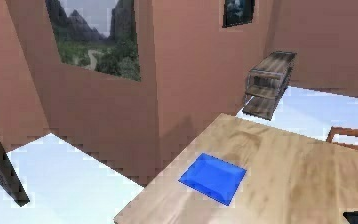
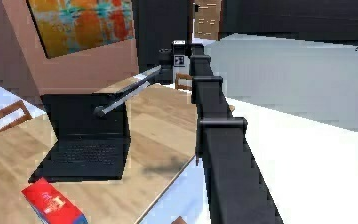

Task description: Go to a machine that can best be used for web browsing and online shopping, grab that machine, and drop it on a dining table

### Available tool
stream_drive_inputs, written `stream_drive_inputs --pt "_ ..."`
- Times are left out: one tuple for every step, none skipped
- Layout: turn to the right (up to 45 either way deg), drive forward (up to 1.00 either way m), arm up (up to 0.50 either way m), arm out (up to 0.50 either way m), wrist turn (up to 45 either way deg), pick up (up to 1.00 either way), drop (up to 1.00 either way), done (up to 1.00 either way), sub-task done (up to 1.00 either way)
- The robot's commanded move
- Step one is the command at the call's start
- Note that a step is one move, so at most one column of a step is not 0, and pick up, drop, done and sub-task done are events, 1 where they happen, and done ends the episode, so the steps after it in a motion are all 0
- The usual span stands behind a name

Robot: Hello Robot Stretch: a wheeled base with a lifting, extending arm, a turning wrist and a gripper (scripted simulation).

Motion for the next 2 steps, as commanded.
stream_drive_inputs --pt "0.0 0.0 0.0 -0.1 0.0 0.0 0.0 0.0 0.0" --pt "0.0 0.0 0.0 0.0 0.0 0.0 0.0 1.0 0.0"
